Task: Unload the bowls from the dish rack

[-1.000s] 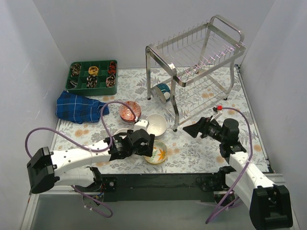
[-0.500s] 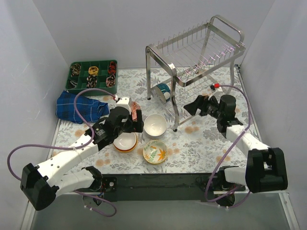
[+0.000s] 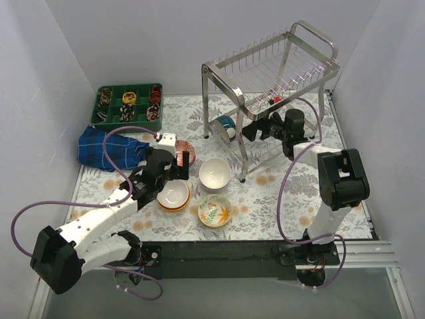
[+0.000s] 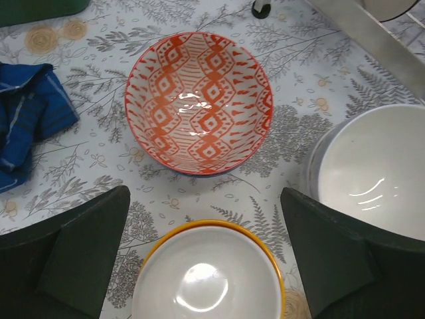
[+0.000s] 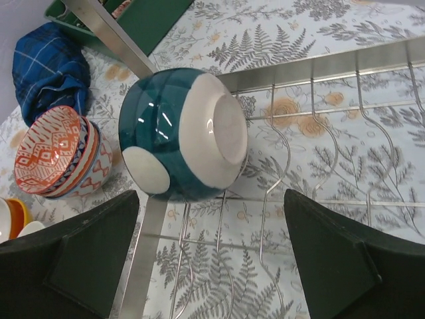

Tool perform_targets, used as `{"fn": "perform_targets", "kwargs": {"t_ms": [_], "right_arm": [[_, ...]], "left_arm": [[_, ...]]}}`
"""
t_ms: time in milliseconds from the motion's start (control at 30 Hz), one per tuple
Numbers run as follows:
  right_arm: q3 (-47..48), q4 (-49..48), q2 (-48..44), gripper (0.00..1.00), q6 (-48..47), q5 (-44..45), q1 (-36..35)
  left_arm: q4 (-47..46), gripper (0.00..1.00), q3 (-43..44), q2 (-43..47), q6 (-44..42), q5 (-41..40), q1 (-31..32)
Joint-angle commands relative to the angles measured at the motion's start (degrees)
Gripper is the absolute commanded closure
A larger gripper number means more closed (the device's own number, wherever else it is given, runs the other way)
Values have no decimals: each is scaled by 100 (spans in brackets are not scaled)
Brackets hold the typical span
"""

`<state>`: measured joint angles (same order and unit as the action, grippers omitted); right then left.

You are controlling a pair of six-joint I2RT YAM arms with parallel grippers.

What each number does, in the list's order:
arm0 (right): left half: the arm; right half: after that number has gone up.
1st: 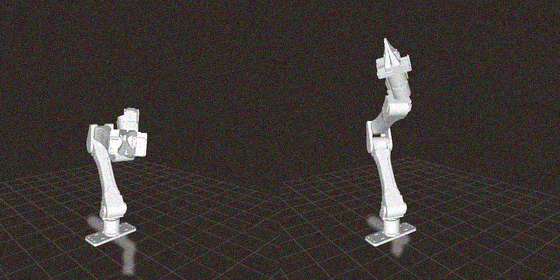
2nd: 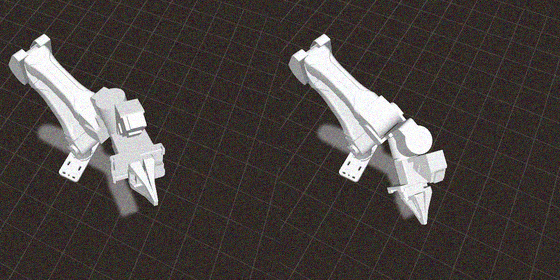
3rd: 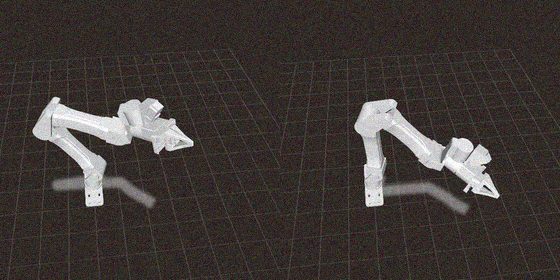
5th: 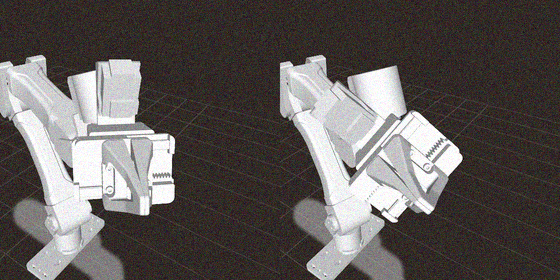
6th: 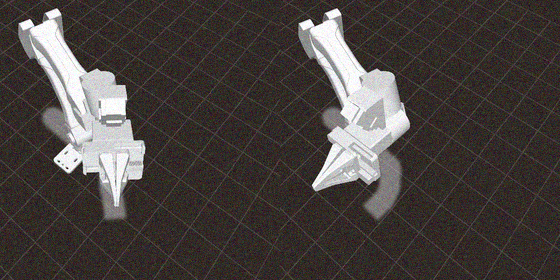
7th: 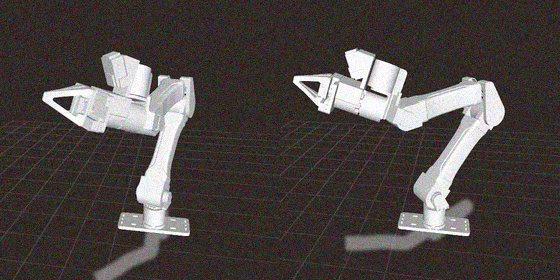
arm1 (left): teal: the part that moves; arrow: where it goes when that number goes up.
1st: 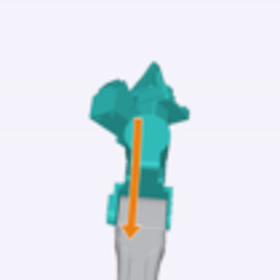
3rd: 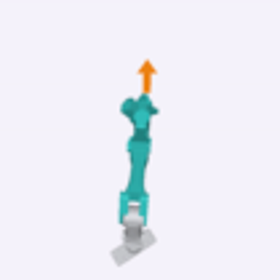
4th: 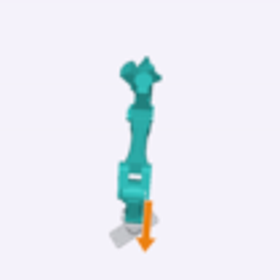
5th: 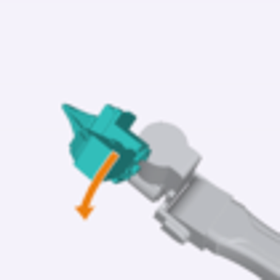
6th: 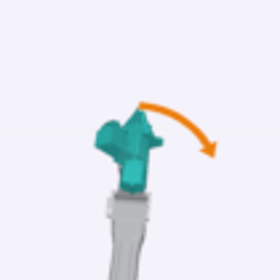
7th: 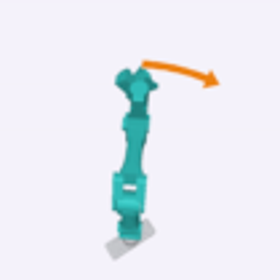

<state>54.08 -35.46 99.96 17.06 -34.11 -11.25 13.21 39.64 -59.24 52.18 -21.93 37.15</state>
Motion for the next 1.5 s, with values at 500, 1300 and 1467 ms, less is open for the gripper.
{"fn": "perform_targets", "kwargs": {"t_ms": [500,1300,1467], "right_arm": [[1421,-1086,1596,1,-309,-597,-633],[867,-1094,964,5,-62,-114,-370],[814,-1112,850,5,43,-113,-352]], "left_arm": [[-451,2,-220,396,-437,-426,-58],[-451,2,-246,501,-437,-320,-50],[-442,2,-255,502,-437,-303,-58]]}}
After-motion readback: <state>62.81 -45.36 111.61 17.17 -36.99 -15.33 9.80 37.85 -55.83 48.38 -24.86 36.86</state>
